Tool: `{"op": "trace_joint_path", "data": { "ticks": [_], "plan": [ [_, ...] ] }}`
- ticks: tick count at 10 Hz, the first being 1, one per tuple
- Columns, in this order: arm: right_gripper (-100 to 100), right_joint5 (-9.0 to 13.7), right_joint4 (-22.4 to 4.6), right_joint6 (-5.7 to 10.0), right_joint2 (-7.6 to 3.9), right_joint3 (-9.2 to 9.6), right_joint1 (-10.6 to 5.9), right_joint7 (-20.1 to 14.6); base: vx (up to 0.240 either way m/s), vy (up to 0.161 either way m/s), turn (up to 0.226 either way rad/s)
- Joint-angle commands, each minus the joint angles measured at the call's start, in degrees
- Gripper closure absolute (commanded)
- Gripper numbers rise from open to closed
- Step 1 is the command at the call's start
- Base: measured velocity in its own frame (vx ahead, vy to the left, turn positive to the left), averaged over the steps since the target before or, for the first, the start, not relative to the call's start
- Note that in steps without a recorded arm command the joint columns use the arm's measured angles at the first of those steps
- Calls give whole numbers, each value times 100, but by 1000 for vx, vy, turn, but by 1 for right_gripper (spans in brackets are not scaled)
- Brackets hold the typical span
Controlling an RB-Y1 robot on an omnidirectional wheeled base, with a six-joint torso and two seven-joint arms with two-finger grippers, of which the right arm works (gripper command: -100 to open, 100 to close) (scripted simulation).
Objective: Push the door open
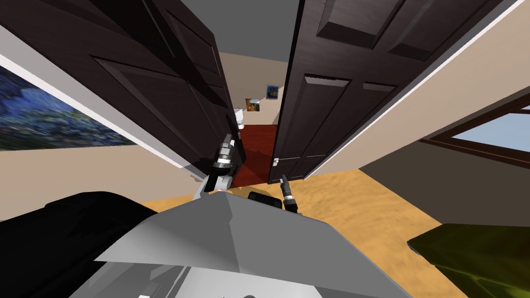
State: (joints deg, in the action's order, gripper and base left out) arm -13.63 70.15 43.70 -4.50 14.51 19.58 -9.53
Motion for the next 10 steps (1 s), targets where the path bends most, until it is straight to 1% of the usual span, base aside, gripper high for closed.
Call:
{"op": "trace_joint_path", "data": {
  "ticks": [1,4,5,6,7,10],
  "plan": [
    [-100,-33,-168,51,16,38,-28,-19,96,-34,2],
    [-100,-134,-589,104,35,164,-116,-120,185,-25,3],
    [-100,-108,-574,132,37,126,-132,-89,98,-14,5],
    [-100,-90,-652,112,43,105,-209,-76,131,50,33],
    [-100,-83,-672,107,48,98,-230,-69,183,73,24],
    [-100,-40,-810,75,108,46,-377,-24,187,61,29]
  ]
}}
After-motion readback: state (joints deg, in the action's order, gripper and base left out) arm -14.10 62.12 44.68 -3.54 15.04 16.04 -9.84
